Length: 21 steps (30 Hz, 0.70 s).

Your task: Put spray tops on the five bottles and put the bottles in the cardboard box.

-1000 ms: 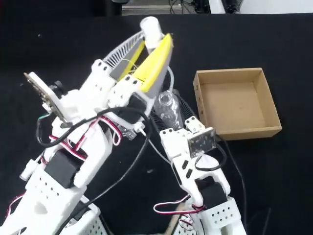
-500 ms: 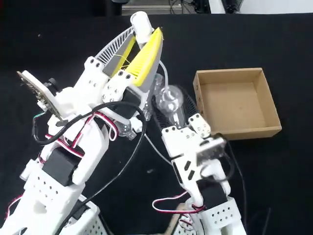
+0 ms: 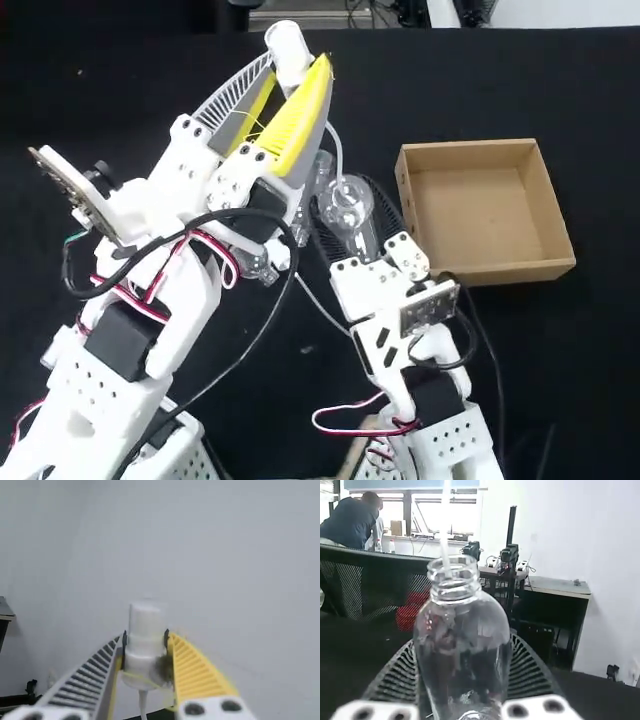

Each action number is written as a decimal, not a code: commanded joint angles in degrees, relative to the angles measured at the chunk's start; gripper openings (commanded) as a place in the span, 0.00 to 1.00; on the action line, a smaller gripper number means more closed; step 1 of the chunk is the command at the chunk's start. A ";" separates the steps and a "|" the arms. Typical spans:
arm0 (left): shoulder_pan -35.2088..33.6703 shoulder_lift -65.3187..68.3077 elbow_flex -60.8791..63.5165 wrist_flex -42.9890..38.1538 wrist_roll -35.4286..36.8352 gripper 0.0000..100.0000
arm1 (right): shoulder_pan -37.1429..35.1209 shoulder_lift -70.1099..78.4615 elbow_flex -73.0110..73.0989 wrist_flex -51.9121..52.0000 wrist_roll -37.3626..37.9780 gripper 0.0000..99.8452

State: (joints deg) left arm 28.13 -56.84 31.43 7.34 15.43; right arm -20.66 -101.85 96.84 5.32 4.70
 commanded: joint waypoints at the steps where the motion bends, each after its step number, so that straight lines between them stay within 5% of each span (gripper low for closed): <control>1: -0.31 0.09 -1.98 -0.79 0.26 0.04 | -0.53 -1.10 -0.13 5.01 0.00 0.01; 21: 2.24 0.00 11.30 -0.70 0.26 0.04 | -0.26 -1.10 -0.13 8.70 0.35 0.01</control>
State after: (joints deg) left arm 28.13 -56.84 42.42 7.34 15.43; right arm -20.66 -101.85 96.84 13.93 4.70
